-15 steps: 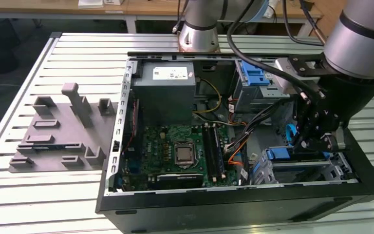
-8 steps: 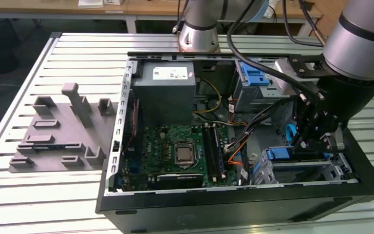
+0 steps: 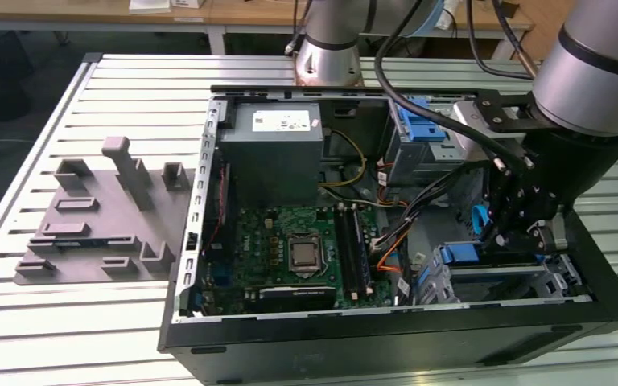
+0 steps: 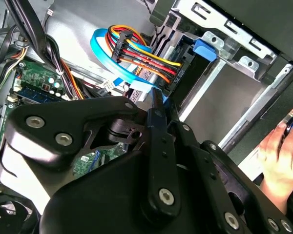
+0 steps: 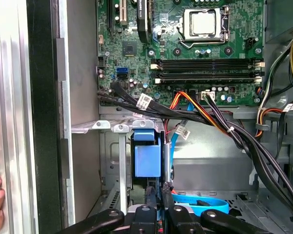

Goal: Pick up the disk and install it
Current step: 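Insert the second disk wire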

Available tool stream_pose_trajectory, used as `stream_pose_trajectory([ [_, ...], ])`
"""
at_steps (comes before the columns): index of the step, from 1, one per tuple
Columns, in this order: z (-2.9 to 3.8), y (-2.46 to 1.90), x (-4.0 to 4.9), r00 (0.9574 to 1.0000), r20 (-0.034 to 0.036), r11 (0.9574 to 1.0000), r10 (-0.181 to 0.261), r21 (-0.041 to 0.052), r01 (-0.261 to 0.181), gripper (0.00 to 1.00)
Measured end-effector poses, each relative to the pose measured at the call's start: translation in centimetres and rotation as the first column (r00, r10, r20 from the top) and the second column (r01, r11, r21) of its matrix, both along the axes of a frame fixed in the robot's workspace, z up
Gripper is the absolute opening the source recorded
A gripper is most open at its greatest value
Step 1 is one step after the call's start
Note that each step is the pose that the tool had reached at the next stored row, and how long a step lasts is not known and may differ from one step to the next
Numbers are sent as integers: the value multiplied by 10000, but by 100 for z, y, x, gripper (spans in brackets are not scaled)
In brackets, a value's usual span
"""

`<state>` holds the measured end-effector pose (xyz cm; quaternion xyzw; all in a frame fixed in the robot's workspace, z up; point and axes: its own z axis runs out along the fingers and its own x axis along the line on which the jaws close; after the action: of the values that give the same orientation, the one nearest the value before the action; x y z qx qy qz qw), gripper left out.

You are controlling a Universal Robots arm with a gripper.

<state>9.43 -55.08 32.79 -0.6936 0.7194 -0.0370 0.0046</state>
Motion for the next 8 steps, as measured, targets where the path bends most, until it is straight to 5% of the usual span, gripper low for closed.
stream_pose_trajectory([
  [8,13,0,0,10000,0,10000,0,41,0,23],
])
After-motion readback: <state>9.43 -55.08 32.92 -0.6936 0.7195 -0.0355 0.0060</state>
